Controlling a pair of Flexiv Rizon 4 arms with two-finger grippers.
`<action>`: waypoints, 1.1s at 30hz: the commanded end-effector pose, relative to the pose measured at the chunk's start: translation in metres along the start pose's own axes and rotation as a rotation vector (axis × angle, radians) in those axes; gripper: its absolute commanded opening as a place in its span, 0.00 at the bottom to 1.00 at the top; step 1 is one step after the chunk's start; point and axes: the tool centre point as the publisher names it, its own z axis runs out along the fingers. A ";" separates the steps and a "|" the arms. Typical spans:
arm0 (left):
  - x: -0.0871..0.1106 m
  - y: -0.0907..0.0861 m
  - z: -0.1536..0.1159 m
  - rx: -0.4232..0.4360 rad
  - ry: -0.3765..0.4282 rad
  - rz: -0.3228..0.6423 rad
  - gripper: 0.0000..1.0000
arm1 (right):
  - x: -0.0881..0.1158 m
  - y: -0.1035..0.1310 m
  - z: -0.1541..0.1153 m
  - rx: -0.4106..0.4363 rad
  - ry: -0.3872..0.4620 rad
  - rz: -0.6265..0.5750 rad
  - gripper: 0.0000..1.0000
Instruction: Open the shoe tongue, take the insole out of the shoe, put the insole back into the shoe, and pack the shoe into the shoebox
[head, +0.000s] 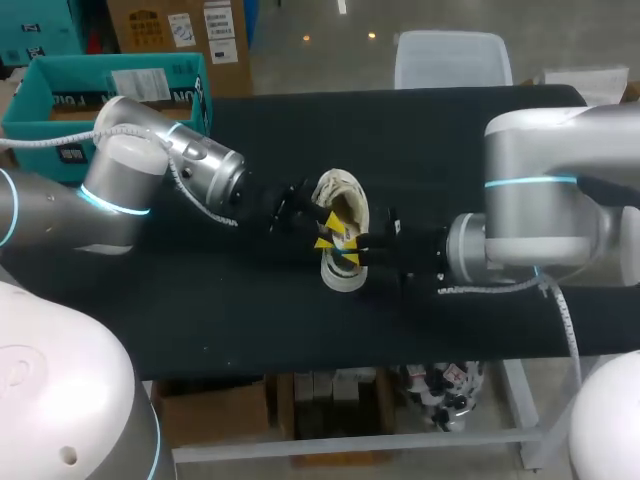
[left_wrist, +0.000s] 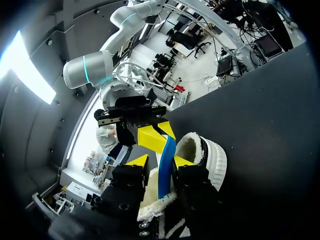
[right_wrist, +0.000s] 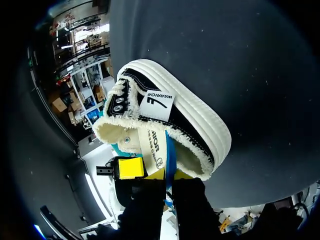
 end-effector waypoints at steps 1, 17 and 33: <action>-0.002 -0.003 0.004 0.000 0.007 -0.002 0.00 | -0.001 0.005 0.005 0.005 -0.001 0.005 0.00; 0.005 0.010 0.005 -0.014 0.030 -0.049 0.40 | -0.002 0.020 0.012 -0.005 -0.030 0.038 0.00; -0.016 -0.029 -0.032 -0.079 0.111 -0.012 1.00 | -0.010 0.014 0.001 -0.043 -0.094 -0.054 0.00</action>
